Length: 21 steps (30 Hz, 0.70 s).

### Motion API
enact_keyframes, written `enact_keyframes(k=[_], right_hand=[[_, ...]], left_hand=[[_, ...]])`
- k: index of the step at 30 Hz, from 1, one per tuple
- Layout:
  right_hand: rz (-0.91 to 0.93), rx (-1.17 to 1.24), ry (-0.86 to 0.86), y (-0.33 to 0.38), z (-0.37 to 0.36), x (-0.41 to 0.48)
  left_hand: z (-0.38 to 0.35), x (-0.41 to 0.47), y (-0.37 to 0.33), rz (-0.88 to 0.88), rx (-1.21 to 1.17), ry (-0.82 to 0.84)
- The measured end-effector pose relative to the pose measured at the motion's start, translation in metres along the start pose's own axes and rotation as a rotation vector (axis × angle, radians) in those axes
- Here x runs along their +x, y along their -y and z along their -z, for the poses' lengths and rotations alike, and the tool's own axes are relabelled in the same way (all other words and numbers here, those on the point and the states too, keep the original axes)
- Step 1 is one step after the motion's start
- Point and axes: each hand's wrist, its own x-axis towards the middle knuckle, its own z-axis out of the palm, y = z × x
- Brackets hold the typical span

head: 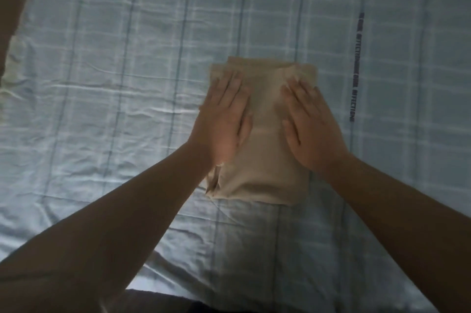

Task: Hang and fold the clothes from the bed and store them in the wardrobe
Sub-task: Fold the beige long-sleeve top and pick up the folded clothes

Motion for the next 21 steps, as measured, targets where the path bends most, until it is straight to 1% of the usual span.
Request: enact_keyframes(k=[2,4,8,10,13,17,21], right_hand=[[0.097,0.038,0.028,0.012,0.008,-0.031],[0.15,0.008,0.084,0.02,0.014,-0.059],[0.131,-0.1,0.28,0.027,0.01,-0.094],[0.095,-0.139,0.361,0.027,0.005,-0.102],[0.042,-0.186,0.436,0.028,-0.005,-0.106],[0.005,-0.201,0.475,0.035,-0.008,-0.104],[-0.005,-0.226,0.501,0.041,0.0,-0.101]], left_hand=[[0.009,-0.033,-0.013,-0.149,-0.037,0.006],[0.013,-0.063,-0.02,-0.215,-0.024,0.096],[0.006,-0.101,-0.014,-0.194,0.122,0.334],[0.002,-0.106,-0.006,-0.186,0.181,0.413],[-0.003,-0.111,0.004,-0.203,0.221,0.479],[-0.001,-0.108,0.002,-0.211,0.228,0.498],[0.003,-0.103,-0.002,-0.154,0.23,0.584]])
